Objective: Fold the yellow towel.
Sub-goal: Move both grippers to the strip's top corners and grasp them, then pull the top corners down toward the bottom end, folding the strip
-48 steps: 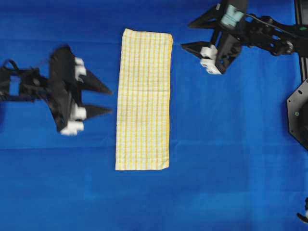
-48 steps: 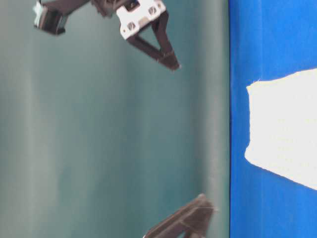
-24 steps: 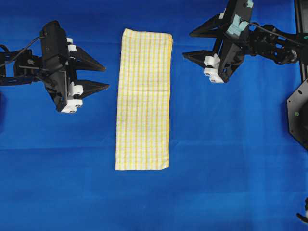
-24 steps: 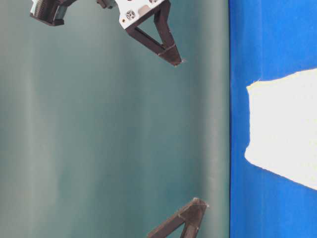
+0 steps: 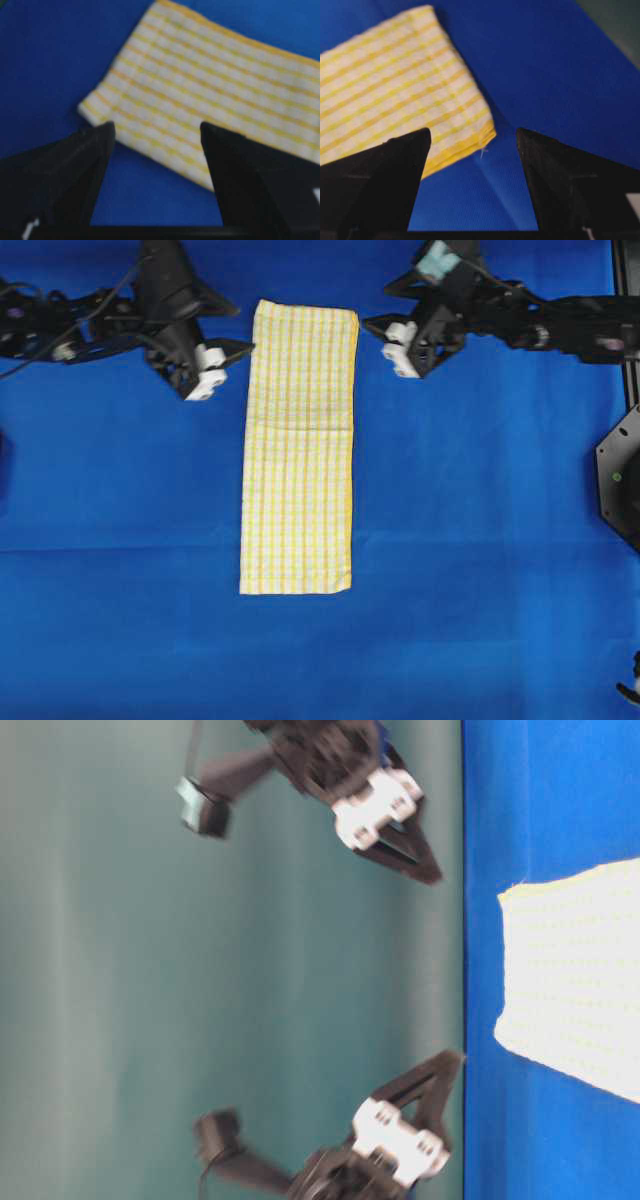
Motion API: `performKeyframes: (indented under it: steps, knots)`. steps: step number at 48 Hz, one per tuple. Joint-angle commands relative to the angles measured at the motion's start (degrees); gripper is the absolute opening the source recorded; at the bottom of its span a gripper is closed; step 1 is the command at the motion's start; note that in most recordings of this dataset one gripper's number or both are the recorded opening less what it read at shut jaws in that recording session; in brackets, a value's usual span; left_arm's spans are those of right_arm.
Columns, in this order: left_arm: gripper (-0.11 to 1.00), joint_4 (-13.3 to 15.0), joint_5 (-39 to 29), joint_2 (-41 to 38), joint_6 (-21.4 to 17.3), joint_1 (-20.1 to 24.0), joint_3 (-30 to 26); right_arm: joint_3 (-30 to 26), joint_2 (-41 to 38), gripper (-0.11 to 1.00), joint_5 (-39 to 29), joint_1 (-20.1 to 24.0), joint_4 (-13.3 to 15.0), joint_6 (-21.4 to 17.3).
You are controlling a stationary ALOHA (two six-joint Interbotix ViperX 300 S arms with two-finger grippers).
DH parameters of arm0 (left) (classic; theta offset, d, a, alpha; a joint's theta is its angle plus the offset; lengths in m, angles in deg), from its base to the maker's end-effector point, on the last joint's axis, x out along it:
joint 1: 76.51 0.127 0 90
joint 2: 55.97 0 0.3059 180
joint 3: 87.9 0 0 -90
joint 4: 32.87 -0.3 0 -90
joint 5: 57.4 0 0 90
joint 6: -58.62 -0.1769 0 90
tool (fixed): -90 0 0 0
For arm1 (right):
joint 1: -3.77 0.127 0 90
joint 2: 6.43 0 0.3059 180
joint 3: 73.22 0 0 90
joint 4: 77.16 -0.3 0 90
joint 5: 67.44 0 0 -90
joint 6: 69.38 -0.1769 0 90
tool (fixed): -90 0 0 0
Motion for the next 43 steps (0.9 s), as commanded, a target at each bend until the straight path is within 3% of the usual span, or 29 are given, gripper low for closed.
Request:
performKeyframes:
  steps: [1, 13, 22, 35, 40, 43]
  knots:
    - [0.67, -0.26, 0.7, -2.9, -0.18, 1.67, -3.16, -2.72, -2.55, 0.72, 1.85, -0.09, -1.67, -0.09]
    - [0.68, -0.26, 3.52, -9.58, -0.18, 4.92, -6.06, -5.63, -9.32, 0.72, 4.92, -0.09, -6.59, -0.09]
    - [0.68, -0.26, 7.38, -12.83, -0.18, 5.89, -6.24, -5.98, -12.13, 0.72, 5.71, -0.09, -8.7, -0.09]
    - [0.67, -0.18, 7.91, -14.94, 0.7, 5.8, -6.94, -6.59, -14.33, 0.72, 5.8, 0.35, -10.55, -0.09]
    - [0.61, -0.09, 7.73, -14.94, 0.79, 5.63, -6.86, -6.77, -14.68, 0.71, 6.06, 0.7, -11.6, -0.09]
    - [0.52, -0.09, 7.65, -14.94, 0.7, 5.63, -6.68, -6.77, -14.68, 0.64, 6.24, 1.05, -12.13, 0.0]
